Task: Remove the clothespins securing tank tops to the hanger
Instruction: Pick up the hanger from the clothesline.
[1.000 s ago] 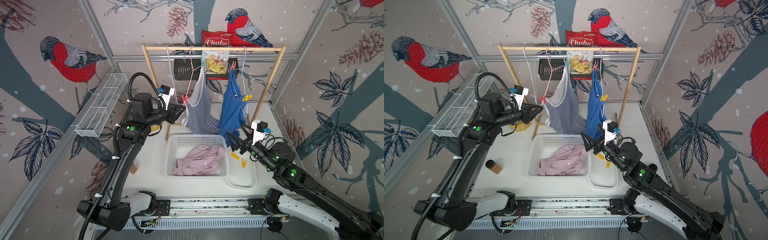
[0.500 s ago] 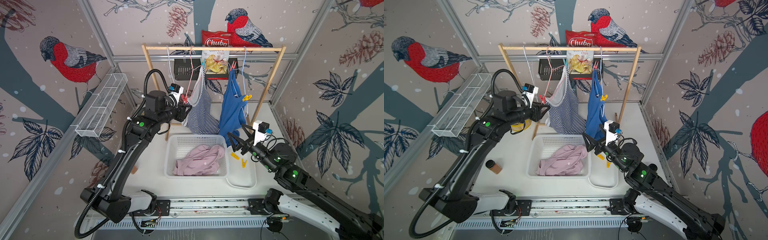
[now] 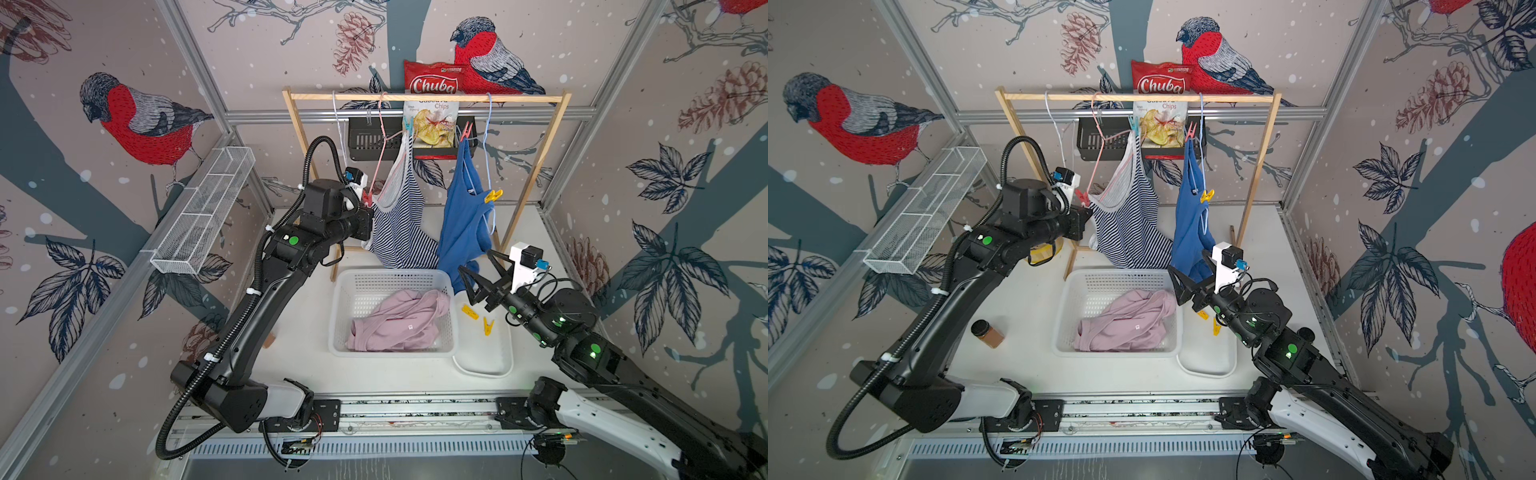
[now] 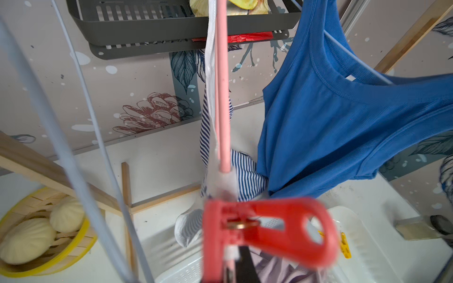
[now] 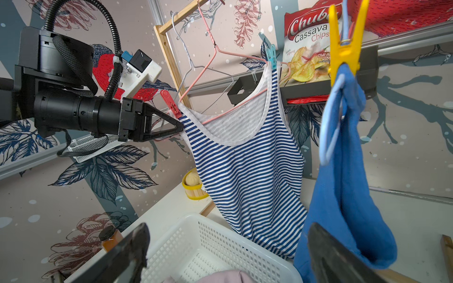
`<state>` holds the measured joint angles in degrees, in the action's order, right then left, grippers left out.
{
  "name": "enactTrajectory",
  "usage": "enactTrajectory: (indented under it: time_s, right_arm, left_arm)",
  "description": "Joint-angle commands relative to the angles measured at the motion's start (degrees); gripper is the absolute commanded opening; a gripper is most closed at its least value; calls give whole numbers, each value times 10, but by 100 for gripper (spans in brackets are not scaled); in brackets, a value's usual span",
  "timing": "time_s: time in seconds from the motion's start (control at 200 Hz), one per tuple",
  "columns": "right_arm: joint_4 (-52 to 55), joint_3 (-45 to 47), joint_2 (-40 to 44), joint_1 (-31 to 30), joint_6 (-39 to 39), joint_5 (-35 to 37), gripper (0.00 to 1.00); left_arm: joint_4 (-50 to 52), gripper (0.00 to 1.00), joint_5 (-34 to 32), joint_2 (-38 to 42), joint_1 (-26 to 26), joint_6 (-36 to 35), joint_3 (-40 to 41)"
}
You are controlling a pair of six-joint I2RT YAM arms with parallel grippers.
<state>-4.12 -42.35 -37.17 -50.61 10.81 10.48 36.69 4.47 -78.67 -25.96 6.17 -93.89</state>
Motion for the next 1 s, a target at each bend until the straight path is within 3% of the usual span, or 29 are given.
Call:
enactTrajectory:
  time_s: [0.0, 0.39, 0.685, 0.996]
  right_arm:
    - [-8, 3, -1, 1, 2, 3, 100]
    - [-11, 1, -8, 6, 7, -3, 100]
    - [-26, -2, -28, 9, 7, -7, 100]
    - [-27, -21, -47, 10, 13, -17, 100]
  left_arm:
    - [3, 0, 3, 3, -1, 1, -3]
    - [-46, 0, -6, 21, -2, 16, -33]
    - [-116, 0, -51, 84, -3, 2, 15]
    - [-121, 0, -37, 139, -3, -28, 55]
